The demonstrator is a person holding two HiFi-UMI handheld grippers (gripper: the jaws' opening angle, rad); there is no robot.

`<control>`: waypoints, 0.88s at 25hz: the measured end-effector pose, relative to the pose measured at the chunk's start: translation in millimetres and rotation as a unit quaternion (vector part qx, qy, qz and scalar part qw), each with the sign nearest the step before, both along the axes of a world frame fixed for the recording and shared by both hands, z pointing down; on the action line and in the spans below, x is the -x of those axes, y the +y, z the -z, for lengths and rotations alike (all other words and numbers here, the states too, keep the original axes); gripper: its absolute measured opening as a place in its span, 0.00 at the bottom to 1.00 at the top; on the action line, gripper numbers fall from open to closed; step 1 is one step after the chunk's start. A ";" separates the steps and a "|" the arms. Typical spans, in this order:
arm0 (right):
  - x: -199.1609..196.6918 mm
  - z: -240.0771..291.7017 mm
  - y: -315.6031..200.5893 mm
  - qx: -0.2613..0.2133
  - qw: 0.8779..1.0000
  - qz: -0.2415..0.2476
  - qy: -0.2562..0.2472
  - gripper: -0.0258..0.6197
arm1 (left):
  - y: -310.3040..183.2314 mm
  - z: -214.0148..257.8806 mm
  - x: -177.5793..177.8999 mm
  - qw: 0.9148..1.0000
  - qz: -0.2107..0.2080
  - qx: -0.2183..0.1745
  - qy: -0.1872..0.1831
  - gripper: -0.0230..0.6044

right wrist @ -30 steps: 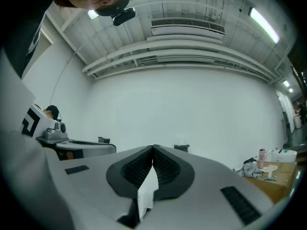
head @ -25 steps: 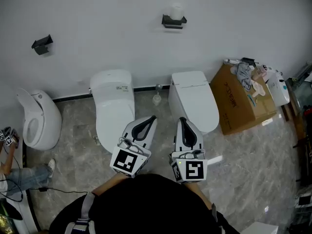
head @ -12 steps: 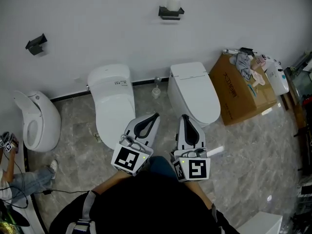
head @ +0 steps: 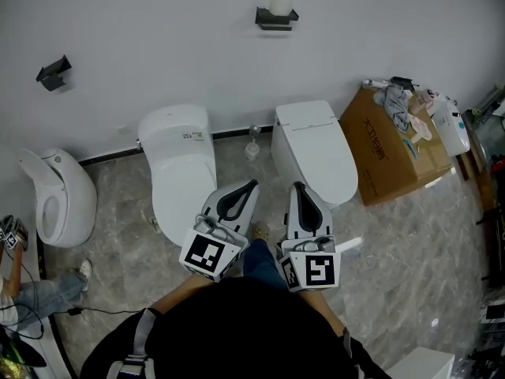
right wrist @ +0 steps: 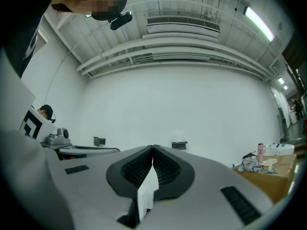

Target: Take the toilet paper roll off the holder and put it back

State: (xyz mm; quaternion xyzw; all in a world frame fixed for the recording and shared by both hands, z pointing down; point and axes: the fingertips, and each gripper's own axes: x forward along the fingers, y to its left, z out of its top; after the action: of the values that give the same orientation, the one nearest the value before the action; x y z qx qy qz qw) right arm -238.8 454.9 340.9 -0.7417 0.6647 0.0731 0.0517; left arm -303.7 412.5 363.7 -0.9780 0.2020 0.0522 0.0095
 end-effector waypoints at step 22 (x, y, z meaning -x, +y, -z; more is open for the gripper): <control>-138.6 10.2 -162.4 0.015 0.999 0.049 0.002 0.08 | -143.7 19.3 -126.1 0.998 0.057 0.006 0.005 0.05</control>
State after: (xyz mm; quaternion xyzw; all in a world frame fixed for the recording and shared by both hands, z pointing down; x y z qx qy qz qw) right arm -100.2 292.5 330.7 -0.7085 0.7016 0.0625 0.0428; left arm -177.6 268.8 344.4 -0.9647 0.2576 0.0549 0.0057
